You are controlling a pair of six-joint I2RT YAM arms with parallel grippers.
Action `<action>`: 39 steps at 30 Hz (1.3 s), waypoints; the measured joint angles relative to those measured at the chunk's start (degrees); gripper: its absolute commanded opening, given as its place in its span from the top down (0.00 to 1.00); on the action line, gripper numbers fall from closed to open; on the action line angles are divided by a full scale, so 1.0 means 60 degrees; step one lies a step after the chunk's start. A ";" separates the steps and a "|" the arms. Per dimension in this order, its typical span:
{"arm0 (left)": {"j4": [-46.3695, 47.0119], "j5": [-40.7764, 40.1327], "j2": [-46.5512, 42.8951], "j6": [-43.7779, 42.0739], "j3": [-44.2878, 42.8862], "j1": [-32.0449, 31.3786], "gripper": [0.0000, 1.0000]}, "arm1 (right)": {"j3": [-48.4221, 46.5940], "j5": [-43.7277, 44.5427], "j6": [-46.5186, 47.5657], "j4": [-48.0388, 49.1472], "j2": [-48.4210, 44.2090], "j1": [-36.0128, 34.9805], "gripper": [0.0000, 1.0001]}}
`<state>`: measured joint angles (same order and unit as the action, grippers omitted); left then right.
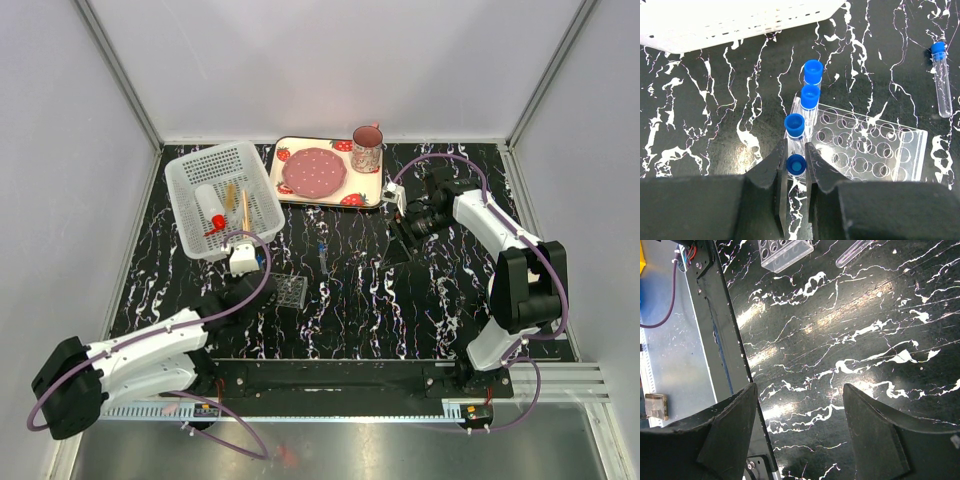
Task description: Organize the chemistry lab equipment
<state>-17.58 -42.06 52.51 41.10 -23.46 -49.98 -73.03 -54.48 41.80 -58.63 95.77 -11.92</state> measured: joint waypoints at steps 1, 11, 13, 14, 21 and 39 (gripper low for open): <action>-0.0025 -0.0051 0.0036 0.0036 -0.0015 -0.0026 0.85 | 0.0000 0.0000 0.0004 0.0000 0.0000 -0.0004 0.25; -0.0153 -0.0386 0.0106 0.0306 -0.0033 -0.0157 0.83 | 0.0000 0.0000 0.0069 -0.0084 0.0000 0.0007 0.25; -0.0157 -0.0444 0.0157 0.0339 -0.0055 -0.0164 0.80 | 0.0000 0.0000 0.0073 -0.0124 0.0004 0.0007 0.25; -0.0168 -0.0459 0.0186 0.0339 -0.0069 -0.0164 0.80 | 0.0000 0.0000 0.0073 -0.0135 0.0004 0.0007 0.25; -0.0266 -0.0503 0.0226 0.0346 -0.0080 -0.0182 0.73 | 0.0000 0.0000 0.0098 -0.0138 0.0040 0.0015 0.25; -0.1293 -0.0495 -0.0958 0.0361 -0.0361 -0.0200 0.45 | 0.0000 0.0000 0.0109 -0.0175 0.0117 0.0015 0.25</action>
<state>-25.34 -45.04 46.76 43.27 -25.63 -51.18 -73.03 -54.48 42.46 -59.68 96.47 -11.84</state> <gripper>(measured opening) 0.464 0.748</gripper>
